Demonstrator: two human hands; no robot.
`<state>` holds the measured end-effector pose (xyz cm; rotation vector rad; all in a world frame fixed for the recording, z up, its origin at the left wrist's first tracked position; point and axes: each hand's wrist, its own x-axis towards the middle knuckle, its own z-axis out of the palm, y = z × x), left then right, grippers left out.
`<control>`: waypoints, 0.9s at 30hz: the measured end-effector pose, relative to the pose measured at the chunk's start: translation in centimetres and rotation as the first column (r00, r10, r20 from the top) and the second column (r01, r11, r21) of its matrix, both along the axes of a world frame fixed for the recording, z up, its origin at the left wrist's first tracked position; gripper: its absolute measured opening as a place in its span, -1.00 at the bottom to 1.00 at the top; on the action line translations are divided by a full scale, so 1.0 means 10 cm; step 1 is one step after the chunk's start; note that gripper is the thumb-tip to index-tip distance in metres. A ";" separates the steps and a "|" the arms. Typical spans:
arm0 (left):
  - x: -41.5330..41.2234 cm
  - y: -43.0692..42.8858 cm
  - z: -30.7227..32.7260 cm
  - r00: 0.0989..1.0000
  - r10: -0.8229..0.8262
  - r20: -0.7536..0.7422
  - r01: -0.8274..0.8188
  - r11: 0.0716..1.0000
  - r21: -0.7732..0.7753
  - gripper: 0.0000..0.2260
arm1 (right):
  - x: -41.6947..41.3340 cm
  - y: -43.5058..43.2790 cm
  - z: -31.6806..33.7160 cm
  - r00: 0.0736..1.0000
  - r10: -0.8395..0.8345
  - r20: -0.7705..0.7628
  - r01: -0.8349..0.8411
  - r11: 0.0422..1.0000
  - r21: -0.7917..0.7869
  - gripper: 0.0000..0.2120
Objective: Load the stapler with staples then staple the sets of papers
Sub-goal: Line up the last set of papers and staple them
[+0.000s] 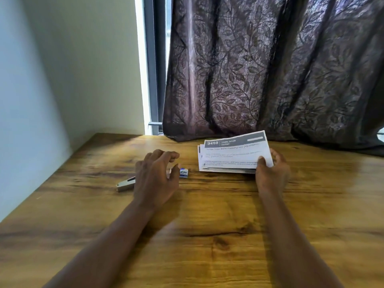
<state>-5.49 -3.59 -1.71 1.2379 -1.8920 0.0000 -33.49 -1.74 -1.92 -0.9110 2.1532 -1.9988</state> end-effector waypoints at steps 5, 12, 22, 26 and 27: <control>0.09 -0.09 0.01 0.996 0.069 0.060 -0.071 0.996 0.046 -0.75 | -0.07 -0.11 -0.04 0.992 0.012 -0.126 0.007 0.988 0.154 -0.62; 0.26 -0.06 0.08 0.988 0.141 0.063 -0.148 0.981 0.128 -0.71 | -0.04 -0.15 -0.05 0.915 -0.019 -0.402 0.222 0.858 0.463 -0.56; 0.84 0.11 0.09 0.979 0.051 0.197 -0.103 0.959 0.264 -0.25 | 0.77 0.05 0.04 0.666 0.308 -0.679 -0.162 0.949 0.270 -0.45; 1.01 0.07 0.05 0.975 0.062 0.213 -0.138 0.922 0.363 -0.36 | 1.28 0.02 0.02 0.520 0.463 -0.718 -0.261 0.887 0.382 -0.44; 1.01 0.05 0.05 0.974 0.067 0.216 -0.149 0.908 0.391 -0.37 | 1.38 0.01 0.03 0.488 0.485 -0.725 -0.249 0.874 0.417 -0.43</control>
